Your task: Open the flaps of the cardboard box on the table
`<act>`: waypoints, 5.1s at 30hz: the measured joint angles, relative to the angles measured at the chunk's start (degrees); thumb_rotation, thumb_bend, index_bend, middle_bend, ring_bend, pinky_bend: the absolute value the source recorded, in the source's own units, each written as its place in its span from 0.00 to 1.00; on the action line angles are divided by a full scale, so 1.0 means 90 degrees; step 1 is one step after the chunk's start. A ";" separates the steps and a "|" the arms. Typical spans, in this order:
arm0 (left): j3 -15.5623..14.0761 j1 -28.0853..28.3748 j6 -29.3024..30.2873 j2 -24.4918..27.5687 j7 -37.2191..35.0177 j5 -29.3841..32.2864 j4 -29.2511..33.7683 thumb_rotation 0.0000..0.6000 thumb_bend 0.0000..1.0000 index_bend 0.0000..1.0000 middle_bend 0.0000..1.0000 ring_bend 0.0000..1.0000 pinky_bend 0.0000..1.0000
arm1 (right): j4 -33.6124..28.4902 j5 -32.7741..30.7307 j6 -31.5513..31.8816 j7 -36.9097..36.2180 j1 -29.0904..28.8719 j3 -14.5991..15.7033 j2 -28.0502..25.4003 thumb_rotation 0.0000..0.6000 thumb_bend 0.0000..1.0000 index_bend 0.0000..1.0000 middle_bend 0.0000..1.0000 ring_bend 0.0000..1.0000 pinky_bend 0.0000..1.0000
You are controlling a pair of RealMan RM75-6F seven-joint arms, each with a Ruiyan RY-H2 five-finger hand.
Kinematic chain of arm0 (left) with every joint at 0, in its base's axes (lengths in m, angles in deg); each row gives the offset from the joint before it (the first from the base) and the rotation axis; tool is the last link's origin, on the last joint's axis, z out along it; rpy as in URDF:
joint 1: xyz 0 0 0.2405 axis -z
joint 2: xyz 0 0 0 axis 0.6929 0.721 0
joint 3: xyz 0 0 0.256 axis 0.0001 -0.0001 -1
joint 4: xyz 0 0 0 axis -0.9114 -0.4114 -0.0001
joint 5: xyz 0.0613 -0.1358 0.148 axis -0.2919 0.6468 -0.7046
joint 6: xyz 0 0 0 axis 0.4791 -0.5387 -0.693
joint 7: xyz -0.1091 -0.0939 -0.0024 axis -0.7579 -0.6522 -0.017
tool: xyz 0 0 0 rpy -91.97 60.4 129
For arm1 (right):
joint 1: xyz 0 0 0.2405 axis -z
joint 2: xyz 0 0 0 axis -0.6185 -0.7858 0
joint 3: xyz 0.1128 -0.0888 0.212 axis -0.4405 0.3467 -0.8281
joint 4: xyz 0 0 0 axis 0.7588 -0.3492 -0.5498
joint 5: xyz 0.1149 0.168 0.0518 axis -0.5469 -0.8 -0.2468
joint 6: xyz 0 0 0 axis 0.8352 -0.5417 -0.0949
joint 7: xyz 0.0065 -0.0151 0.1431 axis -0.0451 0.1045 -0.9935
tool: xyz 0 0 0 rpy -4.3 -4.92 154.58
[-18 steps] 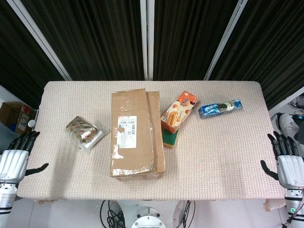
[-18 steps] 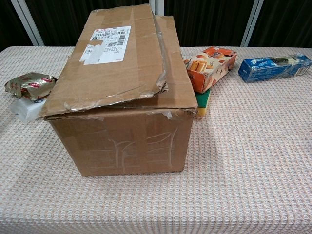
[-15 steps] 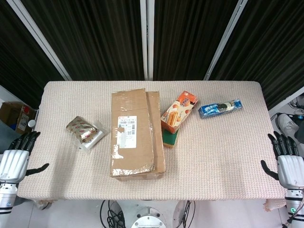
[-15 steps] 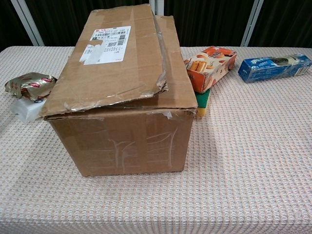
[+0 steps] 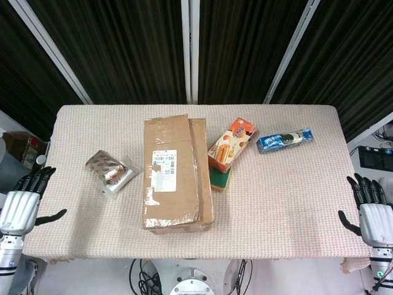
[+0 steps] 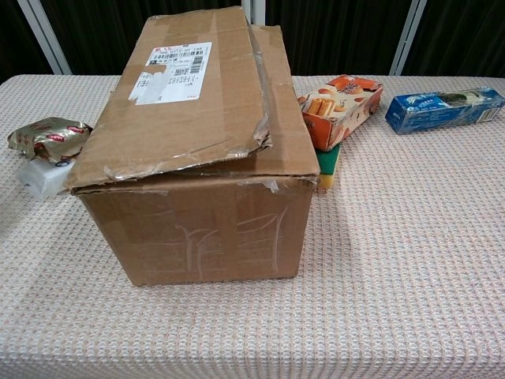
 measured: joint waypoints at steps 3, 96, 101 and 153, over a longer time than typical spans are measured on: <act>0.0061 0.0163 -0.0085 0.0103 -0.0070 -0.0111 0.0127 0.81 0.06 0.10 0.10 0.10 0.21 | 0.0000 -0.0016 -0.0010 -0.0007 -0.0003 -0.0007 -0.0033 1.00 0.24 0.00 0.00 0.00 0.00; 0.0534 0.5446 -0.4253 0.1263 0.1138 -0.0431 0.1410 1.00 0.84 0.33 0.44 0.10 0.21 | 0.0176 0.0044 0.0016 -0.0242 -0.0092 -0.0118 0.0117 1.00 0.22 0.00 0.00 0.00 0.00; 0.0482 0.5143 -0.3860 0.1661 0.0799 -0.0486 0.1487 1.00 0.84 0.32 0.43 0.10 0.21 | 0.0063 0.0101 -0.0013 -0.0060 -0.0150 -0.0105 0.0142 1.00 0.22 0.00 0.00 0.00 0.00; -0.0446 0.0750 -0.0796 0.1590 -0.1211 0.1103 -0.0013 0.85 0.05 0.21 0.28 0.17 0.23 | -0.2348 0.0533 -0.3094 0.1761 -0.3243 -0.1213 -0.0729 1.00 0.76 0.00 0.00 0.00 0.00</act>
